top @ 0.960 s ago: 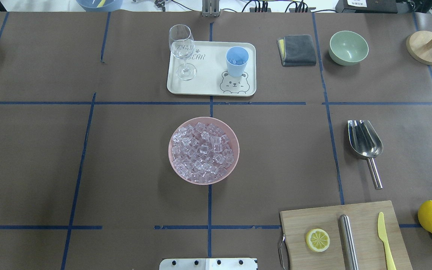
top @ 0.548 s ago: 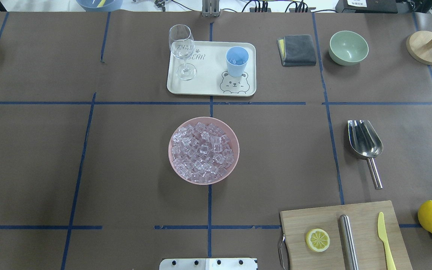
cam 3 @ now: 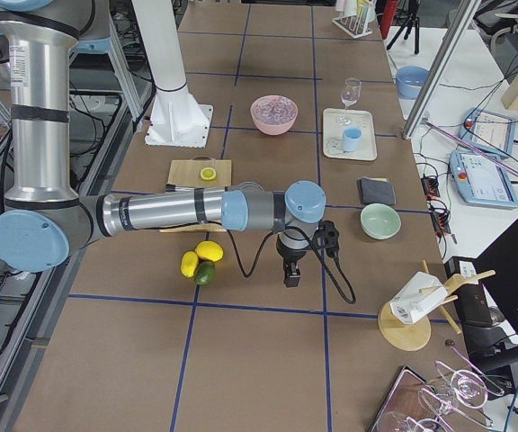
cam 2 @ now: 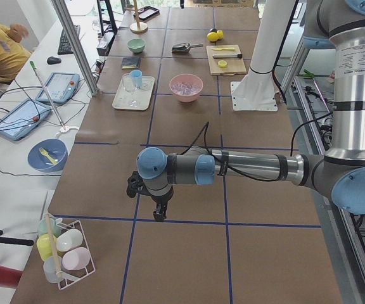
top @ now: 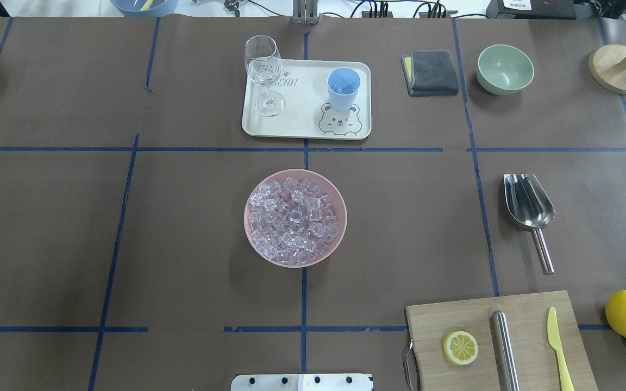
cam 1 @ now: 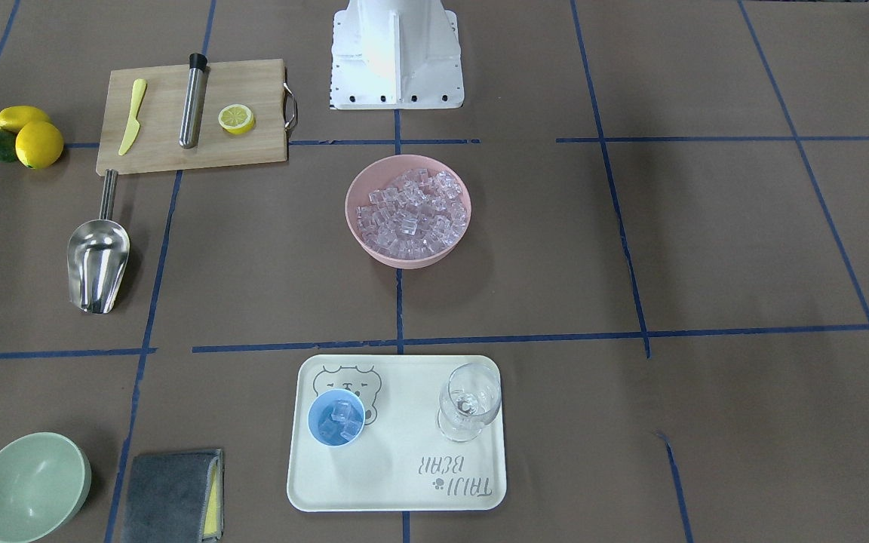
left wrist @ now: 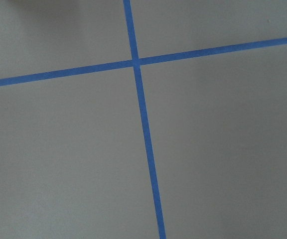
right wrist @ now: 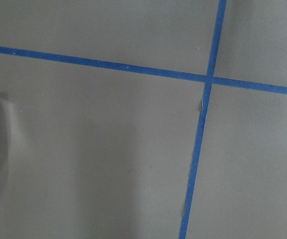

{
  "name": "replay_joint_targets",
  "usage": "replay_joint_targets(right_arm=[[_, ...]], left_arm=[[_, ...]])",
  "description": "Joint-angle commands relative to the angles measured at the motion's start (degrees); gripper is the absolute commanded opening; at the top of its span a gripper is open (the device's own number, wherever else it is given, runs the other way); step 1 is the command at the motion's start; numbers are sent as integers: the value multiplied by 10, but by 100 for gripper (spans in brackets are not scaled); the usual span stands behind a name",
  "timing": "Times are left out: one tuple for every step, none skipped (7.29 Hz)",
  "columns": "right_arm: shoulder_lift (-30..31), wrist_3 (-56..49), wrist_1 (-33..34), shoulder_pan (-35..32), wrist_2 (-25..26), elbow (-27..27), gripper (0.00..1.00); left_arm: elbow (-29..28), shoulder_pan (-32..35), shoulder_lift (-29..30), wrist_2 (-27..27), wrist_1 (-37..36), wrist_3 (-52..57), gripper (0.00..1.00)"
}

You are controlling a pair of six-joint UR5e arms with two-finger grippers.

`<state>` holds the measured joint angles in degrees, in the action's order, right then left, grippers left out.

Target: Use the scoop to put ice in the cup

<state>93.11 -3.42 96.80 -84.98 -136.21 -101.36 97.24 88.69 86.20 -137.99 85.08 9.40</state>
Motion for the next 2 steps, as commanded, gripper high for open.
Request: replay_joint_targets(right_arm=[[1,-1,-2,0,1,0,100],[1,-3,-2,0,1,0,100]], left_arm=[[0,0,2,1,-1,0,100],[2,0,9,1,-3,0,100]])
